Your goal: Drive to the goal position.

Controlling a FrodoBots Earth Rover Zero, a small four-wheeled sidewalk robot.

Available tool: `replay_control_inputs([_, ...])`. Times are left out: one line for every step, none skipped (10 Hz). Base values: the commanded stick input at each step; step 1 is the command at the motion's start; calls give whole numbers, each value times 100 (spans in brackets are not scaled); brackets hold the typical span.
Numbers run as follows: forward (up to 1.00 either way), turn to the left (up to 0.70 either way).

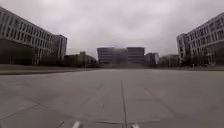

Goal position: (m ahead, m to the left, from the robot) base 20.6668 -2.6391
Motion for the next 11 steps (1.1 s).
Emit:
replay_control_inputs([70,0])
replay_control_inputs([70,0])
replay_control_inputs([70,0])
replay_control_inputs([70,0])
replay_control_inputs([70,0])
replay_control_inputs([70,0])
replay_control_inputs([70,0])
replay_control_inputs([70,0])
replay_control_inputs([70,0])
replay_control_inputs([70,0])
replay_control_inputs([70,0])
